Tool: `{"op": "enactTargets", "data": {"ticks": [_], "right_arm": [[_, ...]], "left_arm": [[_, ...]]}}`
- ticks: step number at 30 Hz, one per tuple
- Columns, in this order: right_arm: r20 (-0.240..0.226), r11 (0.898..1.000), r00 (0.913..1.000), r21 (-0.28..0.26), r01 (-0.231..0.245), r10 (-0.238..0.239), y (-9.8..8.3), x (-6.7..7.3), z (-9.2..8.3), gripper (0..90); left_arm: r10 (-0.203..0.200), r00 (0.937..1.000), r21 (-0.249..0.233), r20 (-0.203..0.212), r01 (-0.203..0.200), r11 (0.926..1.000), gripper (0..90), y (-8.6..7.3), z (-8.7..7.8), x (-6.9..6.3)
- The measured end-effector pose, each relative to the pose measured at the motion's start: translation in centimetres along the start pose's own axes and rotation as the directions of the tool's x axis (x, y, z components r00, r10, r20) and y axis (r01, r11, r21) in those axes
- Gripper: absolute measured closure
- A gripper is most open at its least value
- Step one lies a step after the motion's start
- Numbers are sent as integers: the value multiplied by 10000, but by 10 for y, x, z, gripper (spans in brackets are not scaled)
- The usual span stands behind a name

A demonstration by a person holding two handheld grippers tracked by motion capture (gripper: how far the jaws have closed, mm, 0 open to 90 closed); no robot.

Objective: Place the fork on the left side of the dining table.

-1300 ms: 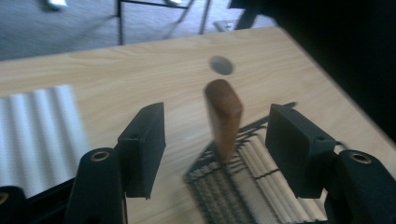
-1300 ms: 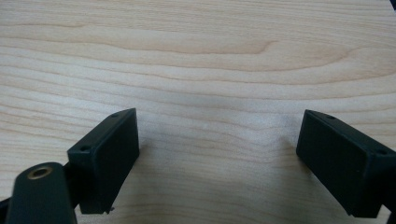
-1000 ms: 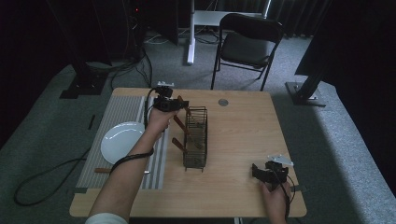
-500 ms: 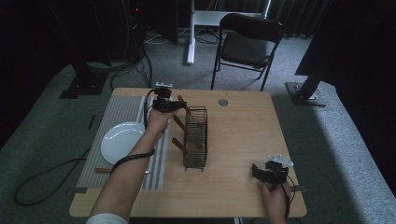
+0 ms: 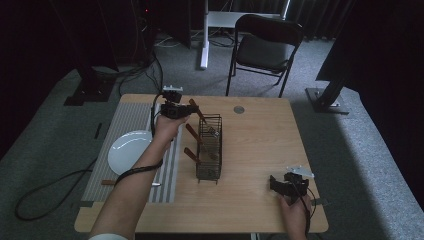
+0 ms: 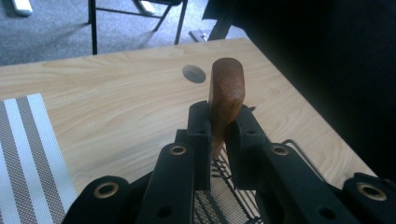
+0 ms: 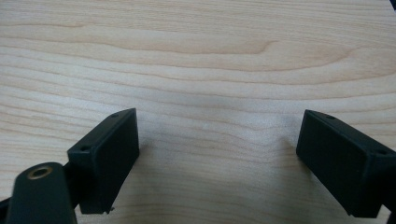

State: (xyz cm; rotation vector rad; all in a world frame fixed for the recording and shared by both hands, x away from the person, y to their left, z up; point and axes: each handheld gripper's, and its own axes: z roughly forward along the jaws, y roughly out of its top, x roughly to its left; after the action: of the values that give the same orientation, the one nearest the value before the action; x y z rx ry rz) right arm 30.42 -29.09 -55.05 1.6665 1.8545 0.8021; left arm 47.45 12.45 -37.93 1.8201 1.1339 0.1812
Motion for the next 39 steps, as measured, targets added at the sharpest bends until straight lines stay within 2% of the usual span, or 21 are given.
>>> {"op": "enactTargets", "data": {"ticks": [1, 7, 11, 18, 20, 25, 31, 36, 39], "right_arm": [[0, 10000, 10000, 0, 1, -1, 0, 0, 0, 128], [1, 10000, 10000, 0, 0, 0, 0, 0, 0, 128], [-1, 10000, 10000, 0, -4, 4, 0, 0, 0, 128], [3, 10000, 10000, -12, 7, -7, 0, 0, 0, 128], [3, 10000, 10000, -13, 6, -6, 0, 0, 0, 128], [-2, 10000, 10000, -8, -3, 3, 0, 0, 0, 128], [1, 10000, 10000, -12, 5, -5, 0, 0, 0, 128], [4, 10000, 10000, -12, 5, -5, 0, 0, 0, 128], [0, 10000, 10000, -2, -9, 9, 0, 0, 0, 128]], "left_arm": [[-59, 9999, -66, -99, 58, 10000, 806, 1, -3, -1], [-219, 9995, -369, 218, 227, 9991, 806, 6, -23, -2], [-13, 9998, -604, 204, 25, 9982, 806, 12, -39, -9], [-123, 9992, -944, 368, 157, 9954, 806, 19, -61, -11], [-114, 9997, -1046, 214, 136, 9944, 806, 21, -67, -10], [-327, 9993, -1454, 170, 348, 9888, 806, 26, -89, -1], [-521, 9985, -1780, -187, 479, 9829, 806, 28, -107, 13], [-944, 9942, -1987, -514, 825, 9766, 806, 24, -116, 32], [-1101, 9897, -2162, -914, 882, 9724, 806, 21, -121, 43]]}}
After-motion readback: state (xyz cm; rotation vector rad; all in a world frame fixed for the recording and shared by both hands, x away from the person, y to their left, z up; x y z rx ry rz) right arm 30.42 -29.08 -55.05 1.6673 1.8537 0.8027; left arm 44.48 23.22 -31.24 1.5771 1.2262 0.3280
